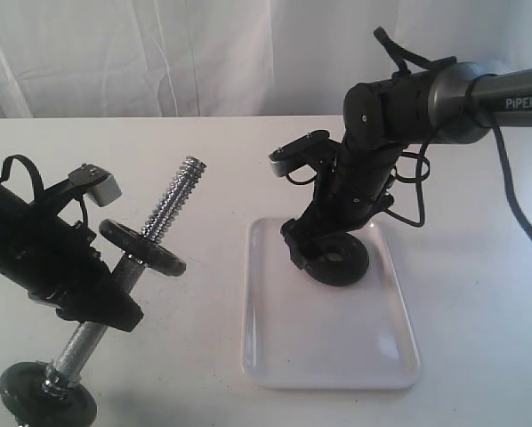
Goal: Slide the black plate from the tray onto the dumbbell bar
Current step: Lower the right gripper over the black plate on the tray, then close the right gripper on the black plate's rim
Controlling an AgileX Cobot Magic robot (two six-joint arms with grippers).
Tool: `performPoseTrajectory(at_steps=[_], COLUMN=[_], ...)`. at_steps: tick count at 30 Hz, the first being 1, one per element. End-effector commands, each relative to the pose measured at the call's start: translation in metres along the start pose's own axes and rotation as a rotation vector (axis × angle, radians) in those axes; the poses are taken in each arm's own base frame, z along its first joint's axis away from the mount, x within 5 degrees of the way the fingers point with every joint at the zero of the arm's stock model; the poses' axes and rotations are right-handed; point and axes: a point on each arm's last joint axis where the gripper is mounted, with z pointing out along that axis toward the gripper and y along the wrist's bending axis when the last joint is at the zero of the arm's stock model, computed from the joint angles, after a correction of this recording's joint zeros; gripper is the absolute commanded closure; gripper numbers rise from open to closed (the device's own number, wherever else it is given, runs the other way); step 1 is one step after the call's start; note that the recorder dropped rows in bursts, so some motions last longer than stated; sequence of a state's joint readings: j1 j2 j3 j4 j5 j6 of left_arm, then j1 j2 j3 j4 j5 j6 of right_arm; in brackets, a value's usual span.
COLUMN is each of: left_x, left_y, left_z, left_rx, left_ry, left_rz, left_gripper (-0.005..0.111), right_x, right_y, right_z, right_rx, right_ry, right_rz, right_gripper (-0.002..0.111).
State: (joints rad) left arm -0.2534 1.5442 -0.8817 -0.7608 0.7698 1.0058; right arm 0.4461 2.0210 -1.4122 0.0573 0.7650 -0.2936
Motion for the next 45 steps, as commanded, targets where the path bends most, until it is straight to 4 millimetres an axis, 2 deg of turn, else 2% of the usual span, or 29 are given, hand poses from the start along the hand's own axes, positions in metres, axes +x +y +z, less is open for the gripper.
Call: performPoseTrajectory(at_steps=[1, 19, 45], left_x=[-0.016, -0.016, -0.016], left_y=[-0.018, -0.018, -0.018], left_z=[-0.015, -0.015, -0.015], left_rx=[0.094, 0.093, 0.093], left_ry=[-0.13, -0.131, -0.13], left_rz=[-0.051, -0.055, -0.061], left_gripper=[0.107, 0.107, 0.107], right_x=[-0.002, 0.0, 0.009], right_y=[-0.001, -0.003, 0.0], right_z=[-0.002, 0.027, 0.028], right_rx=[0.014, 0.015, -0.01], right_ry=[-0.008, 0.032, 0.13], right_rz=[0.001, 0.008, 0.023], right_gripper=[0.003, 0.003, 0.003])
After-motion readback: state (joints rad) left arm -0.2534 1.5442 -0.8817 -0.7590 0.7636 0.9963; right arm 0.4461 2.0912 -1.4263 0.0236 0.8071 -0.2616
